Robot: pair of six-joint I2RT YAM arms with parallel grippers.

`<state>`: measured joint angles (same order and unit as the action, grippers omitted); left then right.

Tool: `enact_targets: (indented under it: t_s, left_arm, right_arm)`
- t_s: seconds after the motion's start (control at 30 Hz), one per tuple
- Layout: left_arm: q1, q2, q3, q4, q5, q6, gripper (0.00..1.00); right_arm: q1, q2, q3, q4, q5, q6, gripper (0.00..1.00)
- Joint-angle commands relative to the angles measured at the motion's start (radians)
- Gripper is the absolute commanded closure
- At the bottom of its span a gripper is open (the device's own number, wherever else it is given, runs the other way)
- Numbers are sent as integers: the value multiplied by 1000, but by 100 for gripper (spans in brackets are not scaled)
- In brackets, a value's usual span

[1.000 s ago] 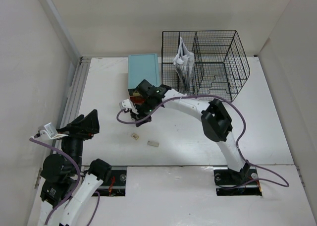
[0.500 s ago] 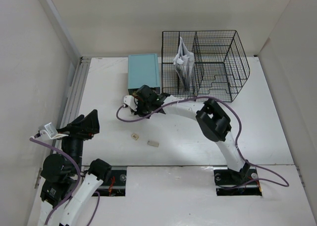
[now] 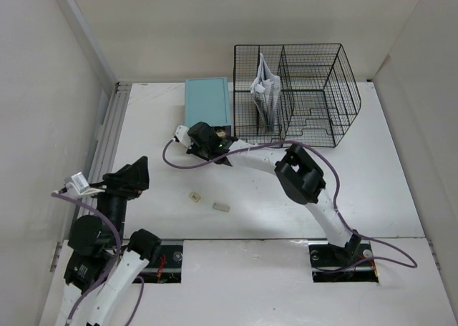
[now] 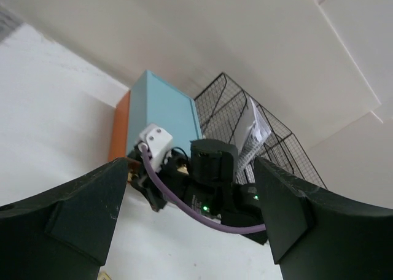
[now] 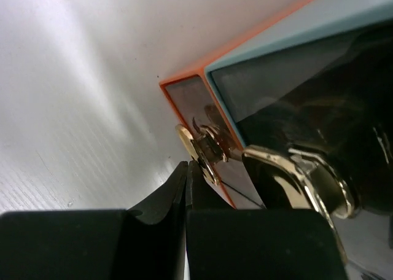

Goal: Organize the desk

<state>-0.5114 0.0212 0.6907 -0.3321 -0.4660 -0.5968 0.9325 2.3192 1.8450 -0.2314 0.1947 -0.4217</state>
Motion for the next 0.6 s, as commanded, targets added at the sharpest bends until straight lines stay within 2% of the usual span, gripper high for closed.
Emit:
enact_targets:
  t_s: [0.0, 0.07, 0.1, 0.13, 0.17, 0.23, 0.27, 0.3, 0.4, 0.43, 0.47, 0.5, 0.53, 0.57]
  left_arm:
    - [-7, 54, -58, 33, 65, -145, 19]
    - [-7, 54, -129, 59, 75, -240, 19]
    - [-7, 54, -157, 95, 87, -265, 23]
    - [-7, 45, -183, 113, 87, -288, 38]
    - [-7, 45, -225, 128, 87, -335, 50]
    - [-7, 16, -259, 172, 78, -371, 65]
    - [-7, 16, -273, 185, 61, -388, 74]
    - [-7, 16, -301, 202, 61, -412, 76]
    - [-7, 42, -355, 313, 73, -425, 76]
    - [-7, 61, -400, 353, 87, -440, 76]
    - [-7, 122, -425, 449, 127, -471, 76]
    - [2, 164, -453, 514, 154, -484, 76]
    - [2, 215, -512, 592, 185, -485, 76]
    - [2, 273, -535, 676, 216, -500, 76]
  right_arm:
    - [-23, -29, 19, 84, 99, 15, 100]
    - [-34, -85, -18, 20, -122, 15, 100]
    - [-44, -145, -27, -23, -208, -33, 100]
    - [-44, -176, -38, -67, -336, -63, 100]
    - [-53, -213, -50, -109, -350, -72, 100]
    - [-54, -333, -119, -109, -330, -72, 97]
    - [-54, -372, -141, -109, -287, -87, 92]
    - [-54, -409, -160, -109, -273, -100, 77]
    - [-104, -532, -210, -146, -297, -121, 56]
    - [-119, -561, -228, -146, -322, -121, 54]
    - [-135, -616, -228, -158, -349, -121, 61]
    - [-170, -642, -237, -169, -432, -121, 78]
    - [-187, -665, -237, -183, -467, -106, 100]
    - [-207, -687, -237, -183, -503, -74, 100]
